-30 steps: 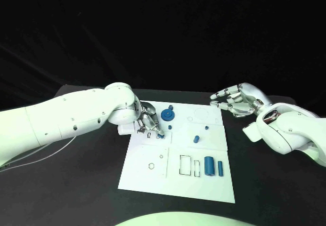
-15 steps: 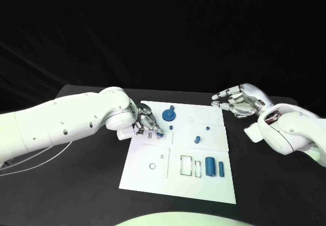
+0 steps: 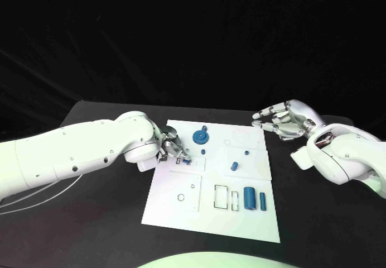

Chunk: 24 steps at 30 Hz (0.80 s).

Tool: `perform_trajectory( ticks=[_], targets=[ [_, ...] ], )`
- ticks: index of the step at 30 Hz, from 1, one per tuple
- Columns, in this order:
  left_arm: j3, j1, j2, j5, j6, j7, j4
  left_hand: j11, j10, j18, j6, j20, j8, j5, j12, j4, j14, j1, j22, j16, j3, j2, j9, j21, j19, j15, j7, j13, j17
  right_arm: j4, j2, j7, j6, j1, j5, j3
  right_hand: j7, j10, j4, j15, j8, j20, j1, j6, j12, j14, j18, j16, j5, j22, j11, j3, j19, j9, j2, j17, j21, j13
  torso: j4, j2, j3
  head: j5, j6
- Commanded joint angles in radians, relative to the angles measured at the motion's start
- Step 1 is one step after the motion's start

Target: Assemble the parts on the task board

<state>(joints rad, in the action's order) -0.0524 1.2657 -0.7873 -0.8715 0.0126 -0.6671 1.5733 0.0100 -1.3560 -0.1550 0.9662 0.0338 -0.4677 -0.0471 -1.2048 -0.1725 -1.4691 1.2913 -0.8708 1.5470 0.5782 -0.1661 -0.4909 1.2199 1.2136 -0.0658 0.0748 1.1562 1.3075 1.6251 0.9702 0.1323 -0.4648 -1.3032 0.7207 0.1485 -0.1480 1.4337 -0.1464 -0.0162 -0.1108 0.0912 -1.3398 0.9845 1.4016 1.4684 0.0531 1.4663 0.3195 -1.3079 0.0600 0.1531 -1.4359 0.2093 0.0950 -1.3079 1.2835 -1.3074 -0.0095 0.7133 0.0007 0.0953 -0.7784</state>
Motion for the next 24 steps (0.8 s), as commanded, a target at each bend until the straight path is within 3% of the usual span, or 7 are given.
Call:
perform_trajectory(
  ticks=[1, 12, 24],
  targets=[
    [0.000, -0.004, 0.000, -0.053, -0.030, -0.004, 0.007, 0.004, -0.006, 0.019, 0.004, -0.004, -0.007, -0.002, 0.004, 0.142, -0.088, -0.008, -0.002, -0.003, 0.149, -0.001, -0.109, 0.006, 0.002, -0.008, -0.011, 0.001, 0.213, 0.000, 0.000, 0.000, 0.014, 0.001, 0.009, 0.000, 0.001, -0.005, -0.001, 0.004, 0.001, 0.000, 0.007, -0.003, -0.003, 0.060, 0.018, -0.003, 0.005, -0.045, 0.001, -0.004, 0.009, 0.001, -0.001, -0.136, -0.006, -0.098, 0.0000, 0.001, -0.0005, 0.000, 0.001],
    [0.000, -0.019, 0.011, -0.085, -0.032, -0.003, 0.008, 0.006, -0.009, 0.020, 0.004, -0.006, -0.014, -0.002, 0.002, 0.145, -0.089, -0.018, -0.006, -0.002, 0.156, -0.006, -0.112, 0.009, 0.005, -0.009, -0.013, 0.002, 0.216, 0.001, 0.001, 0.000, 0.015, 0.001, 0.009, 0.000, 0.001, -0.004, -0.001, 0.004, 0.000, 0.000, 0.008, -0.003, -0.003, 0.060, 0.018, -0.002, 0.006, -0.046, 0.001, -0.005, 0.008, 0.001, -0.001, -0.136, -0.006, -0.098, -0.0013, 0.003, -0.0008, -0.002, 0.002],
    [0.000, -0.021, 0.019, -0.109, -0.012, -0.004, 0.006, 0.006, -0.009, 0.020, 0.004, -0.006, -0.015, -0.002, 0.003, 0.146, -0.089, -0.020, -0.006, -0.001, 0.158, -0.007, -0.113, 0.009, 0.005, -0.009, -0.014, 0.001, 0.216, 0.003, 0.002, 0.000, 0.016, 0.002, 0.009, 0.000, 0.001, -0.004, -0.001, 0.004, 0.000, 0.000, 0.008, -0.003, -0.003, 0.060, 0.018, -0.002, 0.006, -0.046, 0.001, -0.005, 0.008, 0.001, -0.001, -0.136, -0.006, -0.098, -0.0003, 0.002, -0.0007, -0.004, -0.001]
  ],
)
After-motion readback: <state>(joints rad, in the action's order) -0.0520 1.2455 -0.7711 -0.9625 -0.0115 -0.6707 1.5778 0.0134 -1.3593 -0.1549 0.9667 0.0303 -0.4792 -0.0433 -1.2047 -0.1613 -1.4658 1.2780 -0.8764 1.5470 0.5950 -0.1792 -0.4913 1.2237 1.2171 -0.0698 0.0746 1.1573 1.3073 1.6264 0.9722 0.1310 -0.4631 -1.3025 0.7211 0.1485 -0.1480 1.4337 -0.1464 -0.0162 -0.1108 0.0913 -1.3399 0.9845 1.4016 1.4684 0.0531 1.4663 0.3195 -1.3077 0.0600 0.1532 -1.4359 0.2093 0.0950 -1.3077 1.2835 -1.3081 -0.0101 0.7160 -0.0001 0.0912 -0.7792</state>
